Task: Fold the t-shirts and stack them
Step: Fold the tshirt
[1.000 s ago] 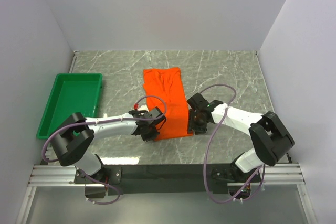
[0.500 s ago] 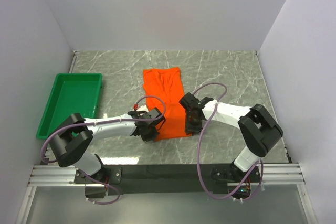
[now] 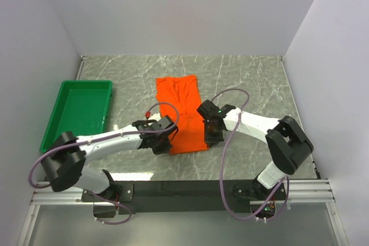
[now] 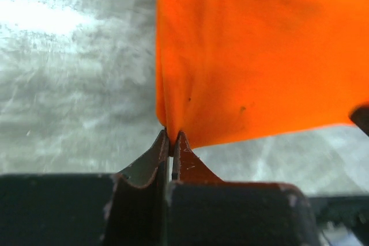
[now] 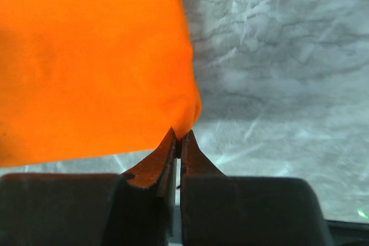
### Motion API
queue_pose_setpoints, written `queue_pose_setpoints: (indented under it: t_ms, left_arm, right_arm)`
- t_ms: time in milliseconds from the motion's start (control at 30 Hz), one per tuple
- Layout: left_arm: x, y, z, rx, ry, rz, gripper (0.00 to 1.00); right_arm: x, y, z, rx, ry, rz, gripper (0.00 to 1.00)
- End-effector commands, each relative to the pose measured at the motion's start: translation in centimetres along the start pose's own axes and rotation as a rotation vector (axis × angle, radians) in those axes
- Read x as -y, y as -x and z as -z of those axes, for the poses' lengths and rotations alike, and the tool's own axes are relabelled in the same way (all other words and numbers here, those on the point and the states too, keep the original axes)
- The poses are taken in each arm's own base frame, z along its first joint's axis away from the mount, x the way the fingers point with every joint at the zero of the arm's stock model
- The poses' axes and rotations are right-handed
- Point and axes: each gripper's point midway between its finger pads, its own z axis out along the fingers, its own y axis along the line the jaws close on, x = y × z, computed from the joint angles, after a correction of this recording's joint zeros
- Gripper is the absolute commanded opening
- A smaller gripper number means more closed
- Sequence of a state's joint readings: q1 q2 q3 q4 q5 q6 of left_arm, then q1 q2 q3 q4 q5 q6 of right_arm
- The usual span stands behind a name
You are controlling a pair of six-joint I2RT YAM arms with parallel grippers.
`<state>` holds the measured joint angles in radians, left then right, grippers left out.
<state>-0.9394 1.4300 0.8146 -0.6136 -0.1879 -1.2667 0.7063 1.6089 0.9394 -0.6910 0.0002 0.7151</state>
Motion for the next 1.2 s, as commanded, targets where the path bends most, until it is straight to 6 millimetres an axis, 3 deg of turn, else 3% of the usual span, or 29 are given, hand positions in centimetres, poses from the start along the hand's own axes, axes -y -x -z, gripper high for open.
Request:
queue_pose_setpoints:
  t_ms: [0,133,267,400,533,667,767,867,1000,1133,1167]
  left_arm:
    - [1.1,0.9,4.2,-0.004,-0.066,-0.076,0.01]
    - [2.5,-1.1,7.7,-0.103,-0.199,-0.149,0.01]
    - [2.1,-3.4,10.6,-0.176,-0.302,-0.122,0.01]
    - [1.2,-6.6,11.8,-0.267,-0.373,-0.131,0.01]
    - [1.7,-10.1,13.4,-0.368,-0.473,-0.179,0.01]
    - [0.8,-11.9,12.3,-0.406,-0.419,-0.212,0.01]
    - [1.1,-11.1,12.1,-0.358,-0.389,-0.183,0.01]
    - [2.3,-8.8,12.6,-0.257,-0.397,-0.117,0.01]
    - [2.7,-5.2,12.8,-0.132,-0.388,-0.014,0.01]
    - [2.3,-0.2,12.0,0.020,-0.395,0.062,0.01]
    - [2.1,0.4,11.6,0.034,-0.390,0.072,0.01]
  right_arm:
    - [0.3,1.8,4.1,0.094,0.008,0.055,0.00]
    - [0.6,0.4,6.8,0.069,0.051,0.104,0.00]
    - [1.2,-2.3,9.2,0.033,0.129,0.131,0.00]
    - [2.7,-5.4,10.7,-0.022,0.165,0.159,0.00]
    - [4.5,-7.9,12.3,-0.058,0.170,0.186,0.00]
    - [4.8,-8.6,13.5,-0.079,0.182,0.214,0.00]
    - [4.2,-7.3,14.3,-0.054,0.172,0.226,0.00]
    - [3.0,-5.4,15.2,-0.016,0.172,0.244,0.00]
    - [1.2,-2.8,16.2,0.020,0.177,0.284,0.00]
    - [-1.0,0.6,17.1,0.078,0.181,0.342,0.00]
    - [-1.4,1.3,16.5,0.068,0.167,0.346,0.00]
